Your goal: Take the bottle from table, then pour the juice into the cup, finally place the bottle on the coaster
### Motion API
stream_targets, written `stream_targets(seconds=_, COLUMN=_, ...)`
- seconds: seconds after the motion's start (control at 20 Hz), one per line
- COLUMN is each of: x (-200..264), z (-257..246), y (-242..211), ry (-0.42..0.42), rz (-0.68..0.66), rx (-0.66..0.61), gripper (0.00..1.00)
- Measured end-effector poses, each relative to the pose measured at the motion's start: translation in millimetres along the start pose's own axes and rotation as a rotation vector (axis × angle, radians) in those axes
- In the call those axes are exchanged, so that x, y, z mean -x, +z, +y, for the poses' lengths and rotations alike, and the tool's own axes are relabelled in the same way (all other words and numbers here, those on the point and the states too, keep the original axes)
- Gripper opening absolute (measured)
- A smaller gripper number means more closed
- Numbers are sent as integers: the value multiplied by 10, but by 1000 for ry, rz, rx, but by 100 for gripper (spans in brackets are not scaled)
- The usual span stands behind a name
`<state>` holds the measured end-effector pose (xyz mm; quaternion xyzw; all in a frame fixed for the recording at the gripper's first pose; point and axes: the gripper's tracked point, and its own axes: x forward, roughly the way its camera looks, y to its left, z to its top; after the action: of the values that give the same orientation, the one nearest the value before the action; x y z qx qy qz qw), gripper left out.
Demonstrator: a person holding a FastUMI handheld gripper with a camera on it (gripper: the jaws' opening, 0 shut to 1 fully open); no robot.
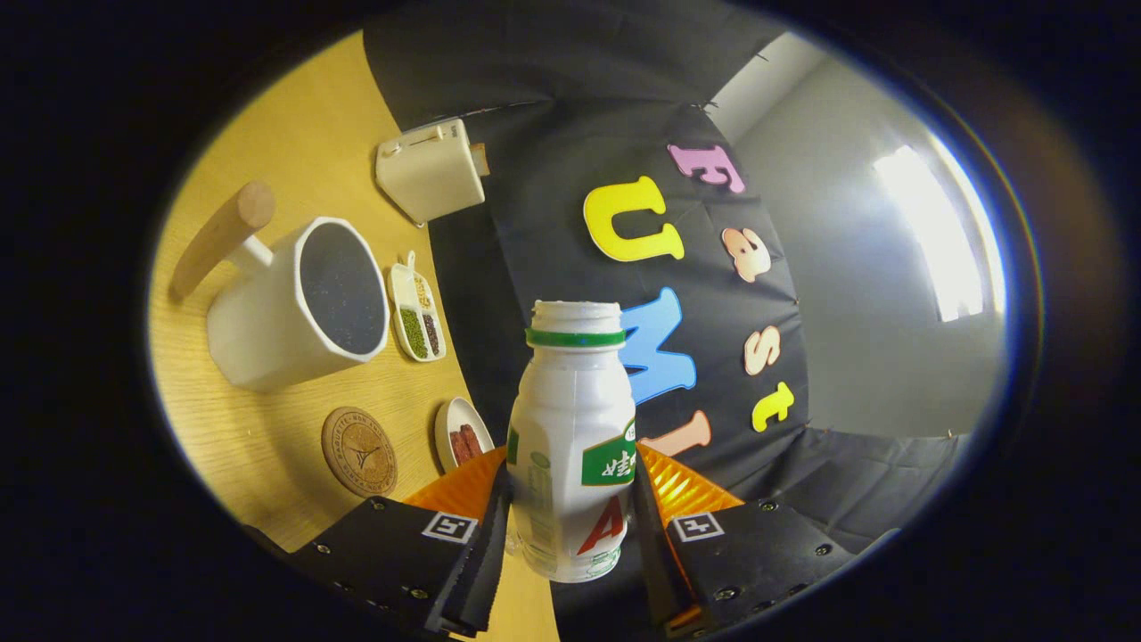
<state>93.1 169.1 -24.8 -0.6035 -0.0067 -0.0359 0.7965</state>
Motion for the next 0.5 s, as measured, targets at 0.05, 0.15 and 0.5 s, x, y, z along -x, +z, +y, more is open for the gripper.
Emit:
stream_targets(seconds=0.05, x=-9, z=17, y=17, ry=5, rz=-1, rx=16, gripper=65)
stream_targets(seconds=0.15, x=-20, z=30, y=41, ry=4, rz=-2, rx=58, gripper=65)
stream_targets(seconds=0.5, x=-55, z=71, y=126, ry=-9, rz=-25, rx=221, gripper=65)
